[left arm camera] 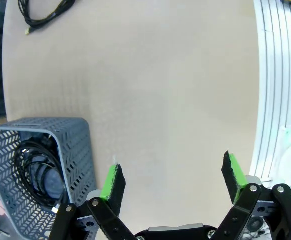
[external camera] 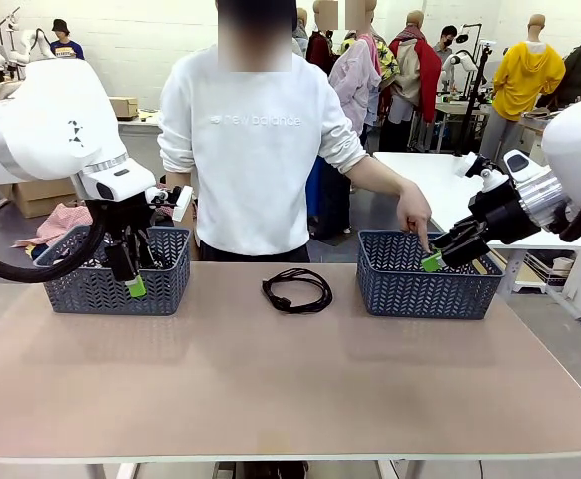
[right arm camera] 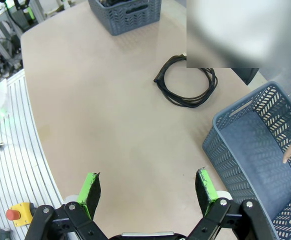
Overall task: Organize the cables according to human instructions.
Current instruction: Pick up a bundle of cables and place it in the basket indicated by the human.
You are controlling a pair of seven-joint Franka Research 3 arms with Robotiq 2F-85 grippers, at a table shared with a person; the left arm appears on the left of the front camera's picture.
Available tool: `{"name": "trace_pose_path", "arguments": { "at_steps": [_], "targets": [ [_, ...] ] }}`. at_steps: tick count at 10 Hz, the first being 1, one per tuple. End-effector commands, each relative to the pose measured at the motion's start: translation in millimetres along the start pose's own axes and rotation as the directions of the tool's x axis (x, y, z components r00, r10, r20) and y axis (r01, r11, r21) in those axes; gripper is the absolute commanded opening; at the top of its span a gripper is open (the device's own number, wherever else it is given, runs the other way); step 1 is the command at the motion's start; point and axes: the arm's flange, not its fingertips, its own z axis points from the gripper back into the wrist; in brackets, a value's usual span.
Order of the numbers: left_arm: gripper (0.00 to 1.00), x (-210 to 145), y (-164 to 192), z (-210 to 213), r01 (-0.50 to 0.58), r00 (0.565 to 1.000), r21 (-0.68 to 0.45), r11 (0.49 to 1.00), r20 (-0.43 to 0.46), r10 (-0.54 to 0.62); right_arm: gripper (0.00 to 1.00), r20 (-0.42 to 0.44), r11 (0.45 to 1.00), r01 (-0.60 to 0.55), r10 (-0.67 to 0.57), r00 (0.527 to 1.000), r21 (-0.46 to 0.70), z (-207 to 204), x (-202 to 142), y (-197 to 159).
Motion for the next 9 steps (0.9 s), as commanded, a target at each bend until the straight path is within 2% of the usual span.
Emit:
{"name": "trace_pose_path", "arguments": {
  "at_steps": [1,9],
  "targets": [
    [1.0,-1.5,2.0,2.0,-0.004,1.0,0.006,1.0,-0.004,0.004,1.0,0.036,1.0,-0.019,0.018,0.999,0.014,-1.2,0.4,-3.4],
    [1.0,-1.5,2.0,2.0,-0.004,1.0,0.006,1.0,-0.004,0.004,1.0,0.036,1.0,-0.019,0.018,0.999,0.014,-1.2,0.4,-3.4]
  ]
}}
